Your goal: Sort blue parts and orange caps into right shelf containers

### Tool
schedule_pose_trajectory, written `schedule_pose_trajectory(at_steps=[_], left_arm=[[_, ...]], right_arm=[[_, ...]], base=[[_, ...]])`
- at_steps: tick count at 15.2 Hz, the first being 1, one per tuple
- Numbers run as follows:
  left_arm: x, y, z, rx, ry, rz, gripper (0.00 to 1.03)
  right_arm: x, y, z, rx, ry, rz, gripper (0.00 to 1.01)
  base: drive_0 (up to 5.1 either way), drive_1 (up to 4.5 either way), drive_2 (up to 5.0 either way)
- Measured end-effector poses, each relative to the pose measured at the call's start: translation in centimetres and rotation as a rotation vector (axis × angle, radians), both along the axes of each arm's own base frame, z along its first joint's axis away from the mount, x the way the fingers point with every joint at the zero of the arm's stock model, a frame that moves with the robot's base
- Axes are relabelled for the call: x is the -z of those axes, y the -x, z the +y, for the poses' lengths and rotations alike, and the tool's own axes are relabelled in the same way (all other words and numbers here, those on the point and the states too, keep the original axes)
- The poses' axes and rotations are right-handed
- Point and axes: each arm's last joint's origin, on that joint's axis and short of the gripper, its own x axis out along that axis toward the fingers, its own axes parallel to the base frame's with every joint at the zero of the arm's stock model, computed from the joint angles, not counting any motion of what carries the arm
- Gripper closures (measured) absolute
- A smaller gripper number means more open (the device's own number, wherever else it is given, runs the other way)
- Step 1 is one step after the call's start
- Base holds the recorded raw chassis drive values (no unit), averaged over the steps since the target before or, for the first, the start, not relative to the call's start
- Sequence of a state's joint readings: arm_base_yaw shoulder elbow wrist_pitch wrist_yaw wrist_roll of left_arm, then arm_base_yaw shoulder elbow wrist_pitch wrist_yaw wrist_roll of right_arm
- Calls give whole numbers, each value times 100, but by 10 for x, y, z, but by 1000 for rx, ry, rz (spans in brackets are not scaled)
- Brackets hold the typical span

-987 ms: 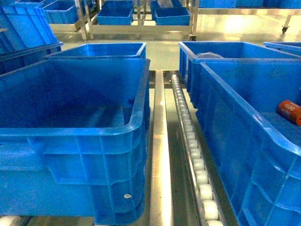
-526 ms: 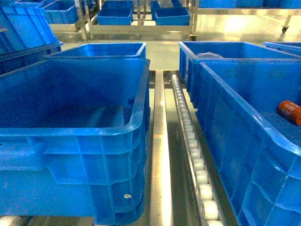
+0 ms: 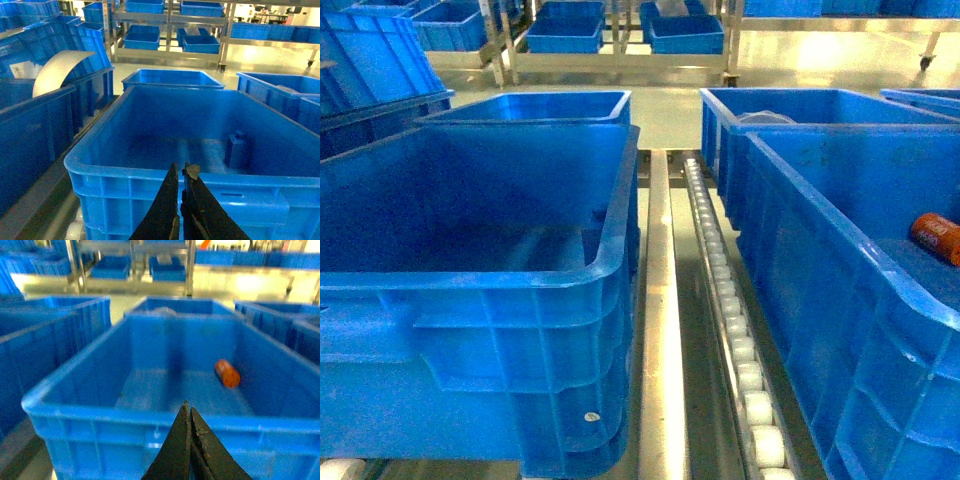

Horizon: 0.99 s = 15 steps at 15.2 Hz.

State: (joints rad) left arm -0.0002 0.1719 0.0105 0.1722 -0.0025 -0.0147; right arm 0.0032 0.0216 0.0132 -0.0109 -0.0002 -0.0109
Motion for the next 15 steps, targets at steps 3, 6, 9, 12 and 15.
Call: schedule_pose_trajectory(at_steps=[3,6,9,12,15], left_arm=[[3,10,0,2,-4,11,101],[4,10,0,2,-4,15,82],[4,10,0,2,-4,15,38],[4,10,0,2,-5,15,3],[4,10,0,2,-5,15,5]], right_arm=[[-2,1,0,0,0,-23,100],[-2,1,0,-1,0,-23,81],[-2,1,0,0,0,-23,37],[-2,1,0,0,-1,-23,1],[-2,1,0,0,-1,-23,3]], base=[[0,0,0],[0,0,0],[0,0,0],[0,0,0],[0,0,0]])
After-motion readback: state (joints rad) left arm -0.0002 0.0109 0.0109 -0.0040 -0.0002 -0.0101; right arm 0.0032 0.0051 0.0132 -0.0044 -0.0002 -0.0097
